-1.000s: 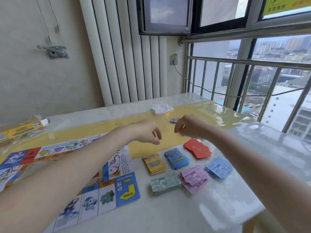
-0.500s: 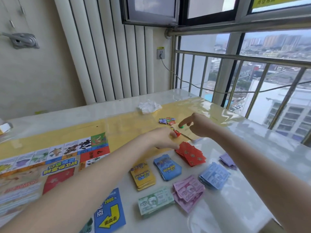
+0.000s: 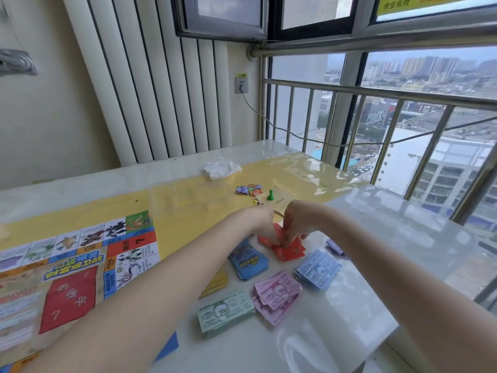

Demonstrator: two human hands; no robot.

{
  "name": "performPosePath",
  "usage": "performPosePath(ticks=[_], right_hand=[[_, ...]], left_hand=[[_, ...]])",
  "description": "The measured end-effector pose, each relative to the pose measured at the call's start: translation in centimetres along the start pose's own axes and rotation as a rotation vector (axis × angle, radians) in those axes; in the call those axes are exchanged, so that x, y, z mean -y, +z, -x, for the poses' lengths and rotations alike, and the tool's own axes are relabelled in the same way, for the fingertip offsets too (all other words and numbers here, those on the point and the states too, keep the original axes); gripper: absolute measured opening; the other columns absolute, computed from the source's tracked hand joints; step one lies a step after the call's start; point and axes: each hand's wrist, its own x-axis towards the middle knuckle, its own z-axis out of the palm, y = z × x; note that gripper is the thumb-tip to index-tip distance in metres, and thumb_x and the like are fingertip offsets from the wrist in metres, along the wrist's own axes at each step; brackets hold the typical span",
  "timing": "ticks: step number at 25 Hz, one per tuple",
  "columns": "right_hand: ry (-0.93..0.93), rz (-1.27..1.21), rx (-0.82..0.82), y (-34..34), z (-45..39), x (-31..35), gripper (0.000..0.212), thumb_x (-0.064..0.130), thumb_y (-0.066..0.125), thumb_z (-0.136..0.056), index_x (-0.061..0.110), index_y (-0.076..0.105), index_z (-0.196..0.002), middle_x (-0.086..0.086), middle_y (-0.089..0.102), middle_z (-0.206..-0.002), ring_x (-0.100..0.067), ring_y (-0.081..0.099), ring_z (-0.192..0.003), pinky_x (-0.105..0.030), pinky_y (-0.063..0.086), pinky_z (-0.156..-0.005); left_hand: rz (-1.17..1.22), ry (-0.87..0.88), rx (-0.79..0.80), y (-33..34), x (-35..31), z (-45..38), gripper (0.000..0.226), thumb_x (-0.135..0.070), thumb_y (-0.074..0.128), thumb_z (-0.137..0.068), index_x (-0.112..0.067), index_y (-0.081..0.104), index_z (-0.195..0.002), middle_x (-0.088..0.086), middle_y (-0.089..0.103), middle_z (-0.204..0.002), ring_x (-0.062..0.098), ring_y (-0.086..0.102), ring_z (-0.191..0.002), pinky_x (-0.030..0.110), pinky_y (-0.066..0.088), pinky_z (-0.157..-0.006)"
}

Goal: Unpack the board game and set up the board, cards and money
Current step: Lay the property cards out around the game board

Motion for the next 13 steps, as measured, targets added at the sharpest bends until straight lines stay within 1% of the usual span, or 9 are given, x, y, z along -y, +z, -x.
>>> performPosePath(ticks=[2,3,4,6,8,10,11,12,13], right_hand=[[-0.001,-0.024,0.007,0.0,0.4,0.1,0.044,0.022,0.075,-0.074,0.002,0.062,-0.111,-0.005,0.060,-0.085,-0.009,0.056,-0.061,-0.015,0.044,-0.050],[-0.003,-0.064,0.009,-0.1,0.6,0.1,0.045,0.020,0.075,-0.074,0.002,0.060,-0.113,-0.006,0.061,-0.090,-0.012,0.059,-0.067,-0.016,0.047,-0.054],[-0.004,-0.118,0.009,-0.2,0.7,0.1,0.046,0.017,0.074,-0.075,0.002,0.058,-0.115,-0.008,0.062,-0.098,-0.016,0.061,-0.076,-0.018,0.051,-0.061],[-0.035,-0.209,0.020,-0.2,1.0,0.0,0.044,0.012,0.069,-0.080,0.000,0.055,-0.120,-0.013,0.061,-0.113,-0.020,0.060,-0.088,-0.023,0.053,-0.072],[-0.083,-0.224,0.019,0.3,1.4,0.1,0.037,0.011,0.062,-0.085,0.001,0.055,-0.120,-0.012,0.061,-0.111,-0.019,0.056,-0.089,-0.022,0.050,-0.072],[-0.133,-0.292,-0.013,0.6,1.7,0.4,0.031,0.009,0.059,-0.087,0.002,0.056,-0.117,-0.011,0.061,-0.105,-0.021,0.057,-0.093,-0.026,0.050,-0.079],[-0.157,-0.345,-0.047,0.4,1.8,0.5,0.029,0.008,0.058,-0.087,0.002,0.055,-0.115,-0.012,0.062,-0.106,-0.022,0.059,-0.096,-0.030,0.050,-0.085],[-0.180,-0.345,-0.104,0.1,1.7,0.5,0.027,0.006,0.056,-0.087,0.002,0.055,-0.114,-0.013,0.063,-0.106,-0.023,0.059,-0.096,-0.032,0.050,-0.088],[-0.189,-0.250,-0.195,-0.6,1.7,0.4,0.025,0.006,0.054,-0.088,0.003,0.054,-0.112,-0.013,0.062,-0.105,-0.023,0.058,-0.092,-0.032,0.050,-0.085]], left_hand=[[0.040,-0.006,0.046,-0.3,0.4,-0.1,0.036,-0.036,0.068,-0.081,-0.009,0.048,-0.093,0.004,0.052,-0.085,0.017,0.047,-0.071,0.024,0.038,-0.055],[0.098,-0.007,0.067,-0.5,0.7,-0.1,0.038,-0.036,0.070,-0.080,-0.008,0.052,-0.099,0.005,0.055,-0.091,0.018,0.050,-0.076,0.026,0.043,-0.061],[0.173,-0.011,0.078,-0.6,1.0,-0.2,0.040,-0.035,0.072,-0.078,-0.007,0.057,-0.102,0.005,0.057,-0.093,0.020,0.051,-0.077,0.029,0.044,-0.066],[0.315,0.006,0.050,-0.8,1.5,-0.1,0.030,-0.027,0.074,-0.077,-0.009,0.062,-0.098,0.004,0.057,-0.088,0.019,0.050,-0.075,0.028,0.042,-0.068],[0.381,0.032,0.015,-0.8,2.0,0.2,0.022,-0.019,0.072,-0.079,-0.013,0.063,-0.099,0.002,0.060,-0.095,0.018,0.052,-0.085,0.028,0.043,-0.076],[0.466,0.051,-0.014,-0.9,2.2,0.8,0.023,-0.014,0.066,-0.084,-0.014,0.060,-0.106,0.002,0.060,-0.101,0.016,0.054,-0.093,0.028,0.044,-0.081],[0.541,0.064,-0.035,-1.1,2.2,1.3,0.024,-0.012,0.063,-0.086,-0.014,0.057,-0.109,0.002,0.060,-0.103,0.016,0.055,-0.095,0.029,0.046,-0.082],[0.620,0.077,-0.068,-1.3,2.4,1.6,0.027,-0.012,0.061,-0.087,-0.013,0.054,-0.113,0.002,0.060,-0.104,0.017,0.056,-0.097,0.030,0.047,-0.084],[0.681,0.084,-0.121,-1.7,2.5,1.9,0.030,-0.013,0.060,-0.088,-0.013,0.051,-0.117,0.002,0.058,-0.105,0.017,0.056,-0.100,0.030,0.047,-0.086]])
